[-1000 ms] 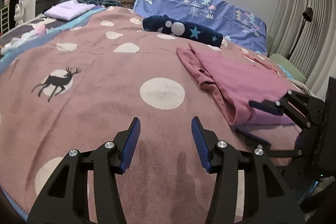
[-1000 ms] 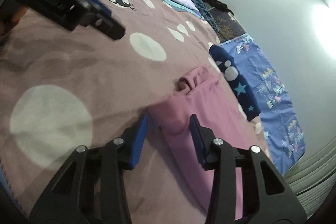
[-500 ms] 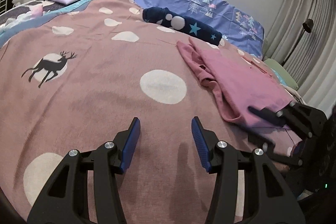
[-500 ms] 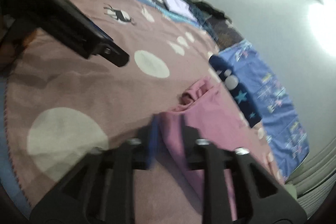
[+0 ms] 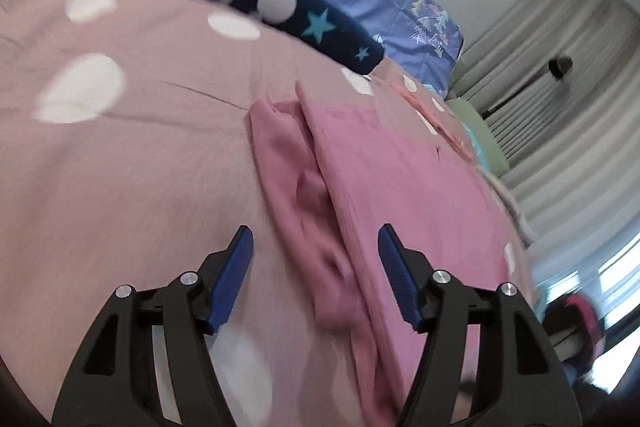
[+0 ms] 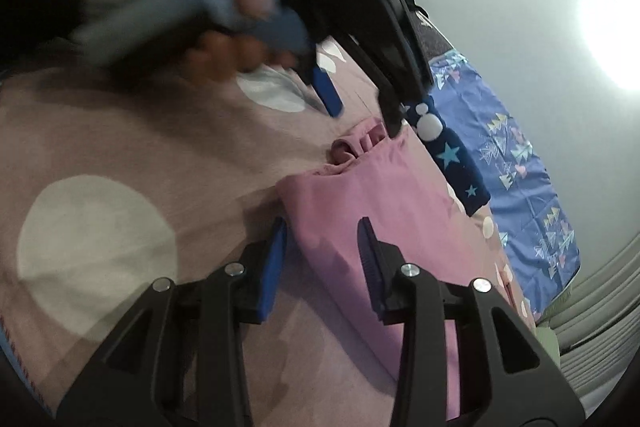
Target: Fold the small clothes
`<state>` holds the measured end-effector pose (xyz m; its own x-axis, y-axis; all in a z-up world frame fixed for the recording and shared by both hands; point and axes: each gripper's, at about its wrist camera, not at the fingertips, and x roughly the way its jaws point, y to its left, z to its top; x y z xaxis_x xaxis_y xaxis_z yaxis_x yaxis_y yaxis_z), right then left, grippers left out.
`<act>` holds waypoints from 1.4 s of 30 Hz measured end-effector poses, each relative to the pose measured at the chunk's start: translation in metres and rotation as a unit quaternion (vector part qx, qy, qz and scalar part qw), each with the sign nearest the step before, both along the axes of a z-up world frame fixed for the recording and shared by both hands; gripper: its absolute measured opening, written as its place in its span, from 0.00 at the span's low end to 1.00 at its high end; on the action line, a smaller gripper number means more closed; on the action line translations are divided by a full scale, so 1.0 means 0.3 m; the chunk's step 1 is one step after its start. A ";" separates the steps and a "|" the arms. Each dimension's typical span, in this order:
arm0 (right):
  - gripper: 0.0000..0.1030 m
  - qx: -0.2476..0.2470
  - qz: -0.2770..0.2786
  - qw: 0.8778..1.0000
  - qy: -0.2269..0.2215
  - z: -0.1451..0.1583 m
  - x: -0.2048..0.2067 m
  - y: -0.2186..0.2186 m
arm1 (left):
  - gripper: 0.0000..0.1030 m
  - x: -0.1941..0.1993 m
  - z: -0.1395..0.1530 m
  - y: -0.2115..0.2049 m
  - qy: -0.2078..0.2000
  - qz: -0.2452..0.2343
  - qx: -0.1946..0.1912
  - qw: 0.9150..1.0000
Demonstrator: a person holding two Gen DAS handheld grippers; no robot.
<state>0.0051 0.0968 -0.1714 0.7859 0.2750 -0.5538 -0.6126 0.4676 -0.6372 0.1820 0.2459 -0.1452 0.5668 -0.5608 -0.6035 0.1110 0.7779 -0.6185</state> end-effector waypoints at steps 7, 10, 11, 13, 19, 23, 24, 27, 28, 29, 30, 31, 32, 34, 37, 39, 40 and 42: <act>0.20 0.007 -0.022 1.000 0.017 -0.015 0.116 0.055 | 0.07 0.235 -0.056 -0.012 0.014 -0.006 -0.053 0.998; 0.05 0.031 -0.028 0.998 0.037 0.015 0.141 0.061 | 0.06 0.233 -0.039 0.008 -0.010 0.009 -0.087 0.996; 0.05 0.057 -0.029 0.997 0.043 0.049 0.132 0.053 | 0.06 0.222 -0.017 0.018 -0.030 0.009 -0.092 0.995; 0.05 0.091 -0.035 0.994 0.054 0.091 0.133 0.040 | 0.06 0.201 0.017 0.045 -0.058 0.021 -0.087 0.994; 0.11 0.044 -0.042 0.995 0.075 0.010 0.149 0.057 | 0.05 0.214 -0.082 0.118 0.000 0.065 -0.101 0.993; 0.48 0.056 -0.023 0.997 0.039 0.043 0.088 0.039 | 0.36 0.185 -0.047 0.095 -0.021 0.037 -0.101 0.994; 0.48 0.048 -0.019 0.998 0.034 0.040 0.070 0.031 | 0.44 0.179 -0.042 0.091 -0.023 0.030 -0.100 0.994; 0.48 0.031 -0.028 0.999 0.030 0.022 0.045 -0.003 | 0.56 0.176 -0.027 0.079 -0.030 0.013 -0.103 0.994; 0.48 0.031 -0.033 0.998 0.034 0.022 0.048 -0.017 | 0.57 0.177 -0.027 0.070 -0.028 0.007 -0.098 0.995; 0.48 0.033 -0.037 0.998 0.038 0.023 0.049 -0.026 | 0.59 0.183 -0.030 0.062 -0.027 0.002 -0.094 0.995; 0.48 0.033 -0.043 0.998 0.043 0.025 0.055 -0.030 | 0.62 0.181 -0.029 0.044 -0.026 -0.005 -0.088 0.996; 0.48 0.032 -0.044 0.997 0.046 0.024 0.058 -0.027 | 0.63 0.180 -0.028 0.031 -0.027 -0.010 -0.087 0.996; 0.48 0.030 -0.045 0.998 0.045 0.021 0.062 -0.020 | 0.63 0.176 -0.025 0.019 -0.027 -0.018 -0.090 0.995; 0.48 0.026 -0.047 0.998 0.042 0.015 0.064 0.001 | 0.63 0.173 -0.024 -0.025 -0.026 -0.045 -0.094 0.994; 0.45 0.027 -0.050 0.997 0.043 0.012 0.083 0.037 | 0.63 0.164 -0.018 -0.074 -0.029 -0.056 -0.043 0.997; 0.43 0.026 -0.053 0.997 0.044 0.010 0.096 0.055 | 0.59 0.169 -0.021 -0.073 -0.028 -0.053 -0.042 0.997; 0.42 0.027 -0.054 0.997 0.045 0.010 0.103 0.059 | 0.55 0.170 -0.025 -0.063 -0.026 -0.048 -0.047 0.997; 0.40 0.030 -0.054 0.997 0.050 0.009 0.112 0.061 | 0.38 0.182 -0.044 -0.038 -0.013 -0.032 -0.060 0.998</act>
